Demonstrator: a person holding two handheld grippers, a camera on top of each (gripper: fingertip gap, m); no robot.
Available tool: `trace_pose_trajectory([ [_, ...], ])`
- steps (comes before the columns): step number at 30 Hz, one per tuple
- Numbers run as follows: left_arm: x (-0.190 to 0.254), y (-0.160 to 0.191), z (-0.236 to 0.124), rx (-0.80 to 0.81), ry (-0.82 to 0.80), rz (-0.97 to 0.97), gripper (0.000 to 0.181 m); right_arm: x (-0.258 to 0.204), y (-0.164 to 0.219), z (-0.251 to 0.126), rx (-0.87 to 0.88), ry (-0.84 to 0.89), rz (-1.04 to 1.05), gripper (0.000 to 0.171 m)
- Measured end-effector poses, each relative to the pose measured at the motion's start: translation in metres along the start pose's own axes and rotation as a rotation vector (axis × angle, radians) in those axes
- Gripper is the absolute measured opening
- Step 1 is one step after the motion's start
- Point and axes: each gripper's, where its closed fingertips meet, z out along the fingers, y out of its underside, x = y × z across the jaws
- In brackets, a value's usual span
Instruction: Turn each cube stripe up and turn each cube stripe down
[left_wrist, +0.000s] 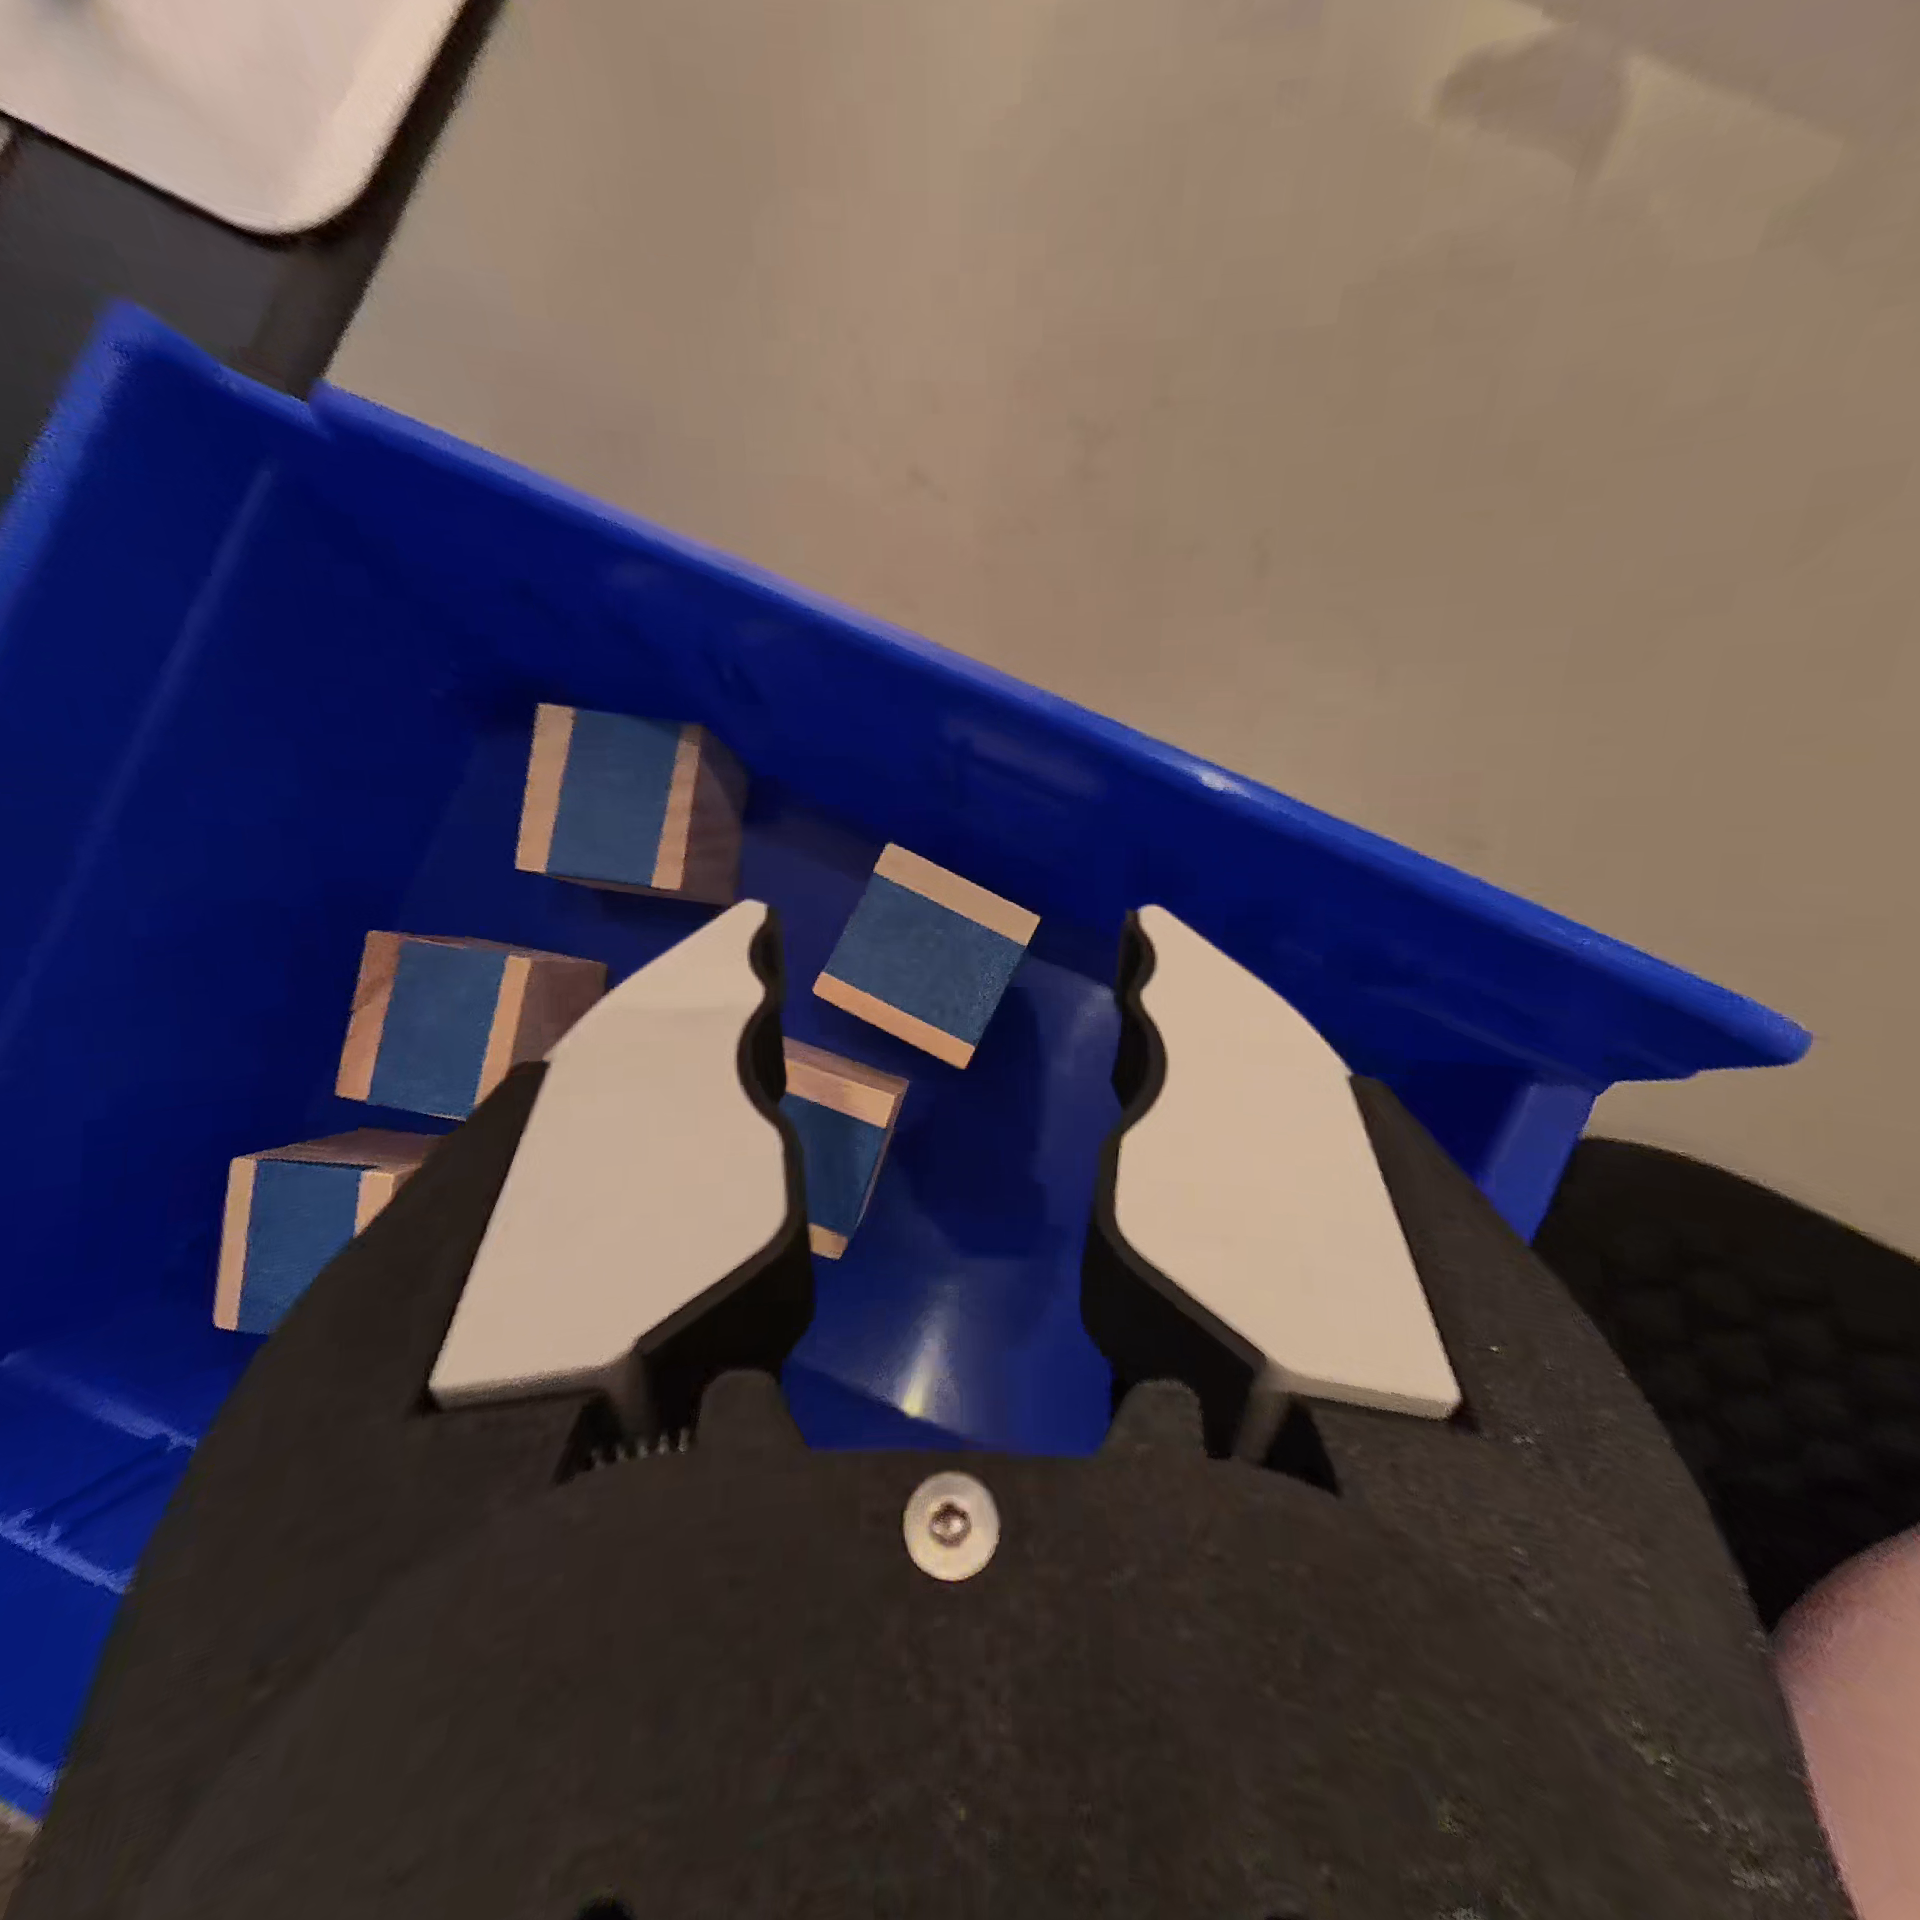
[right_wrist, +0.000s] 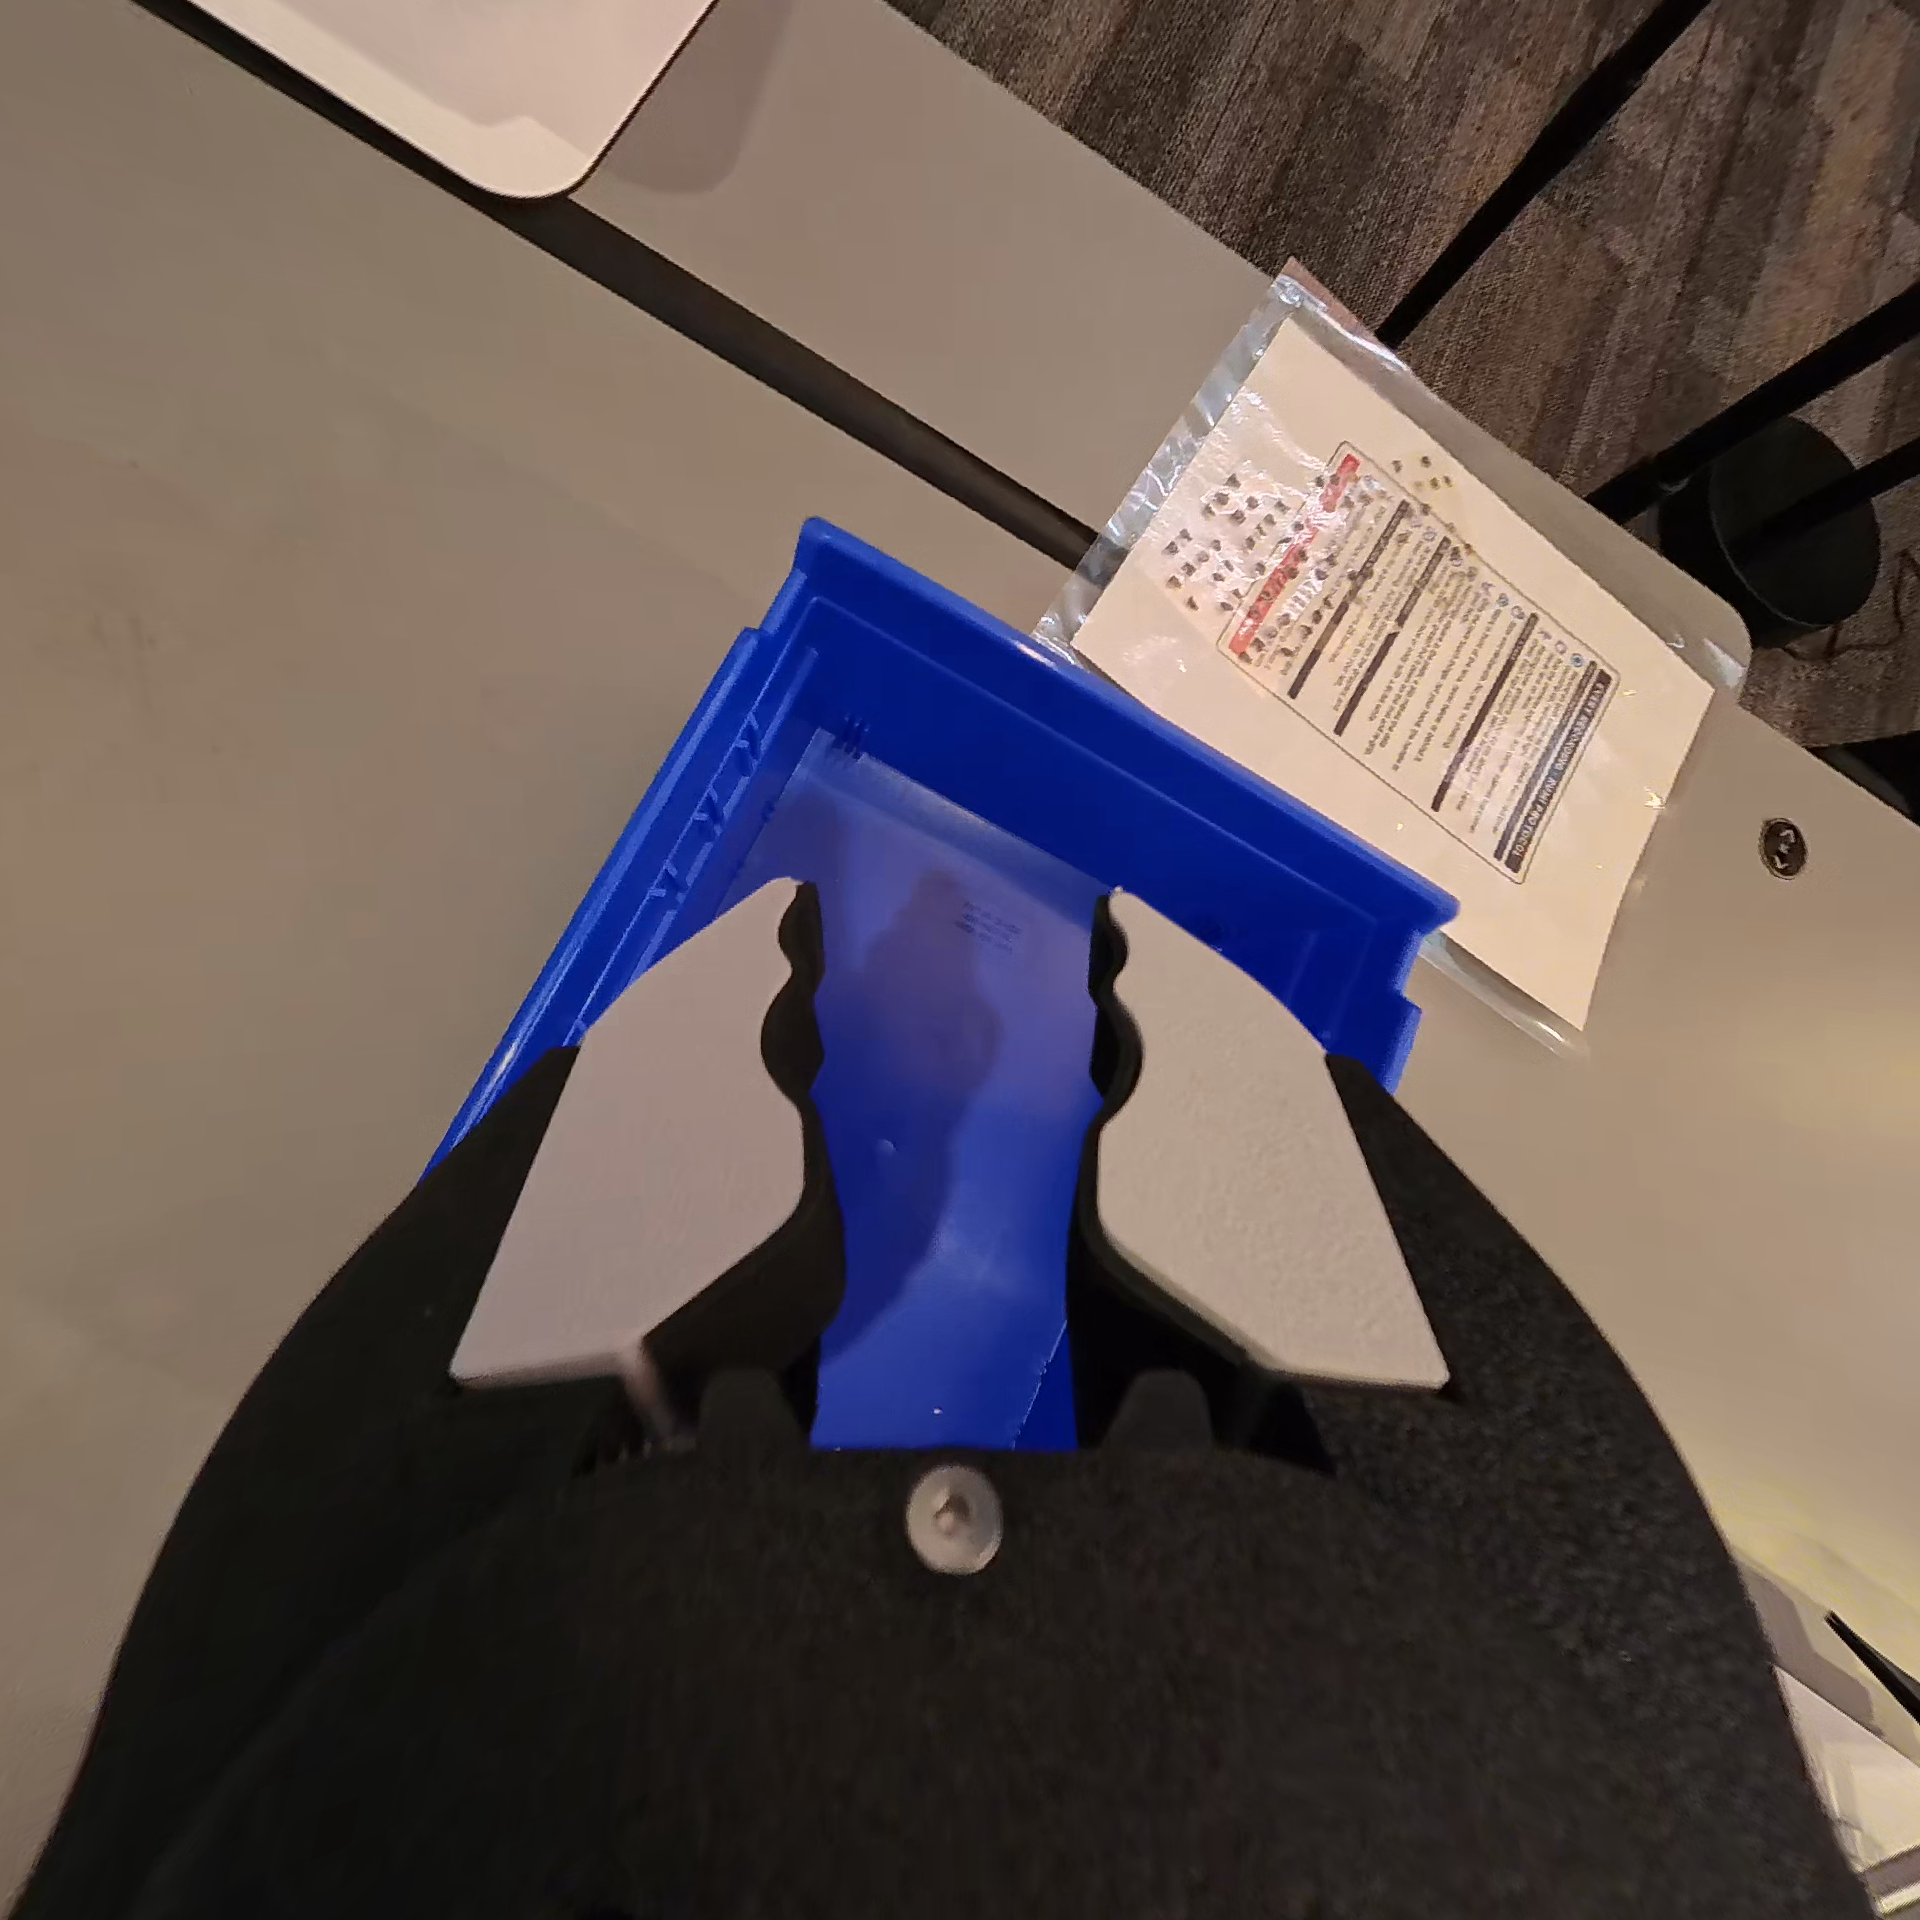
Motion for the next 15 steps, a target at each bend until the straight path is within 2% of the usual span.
trace_pose_trajectory([
  [5,-0.004,0.018,0.025,-0.167,-0.016,0.023,0.06,-0.007,0.004,0.007,-0.039,-0.02,-0.026,0.05],
  [15,-0.008,0.04,0.044,-0.327,-0.016,0.037,0.056,-0.014,0.006,0.014,-0.072,-0.041,-0.05,0.05],
])
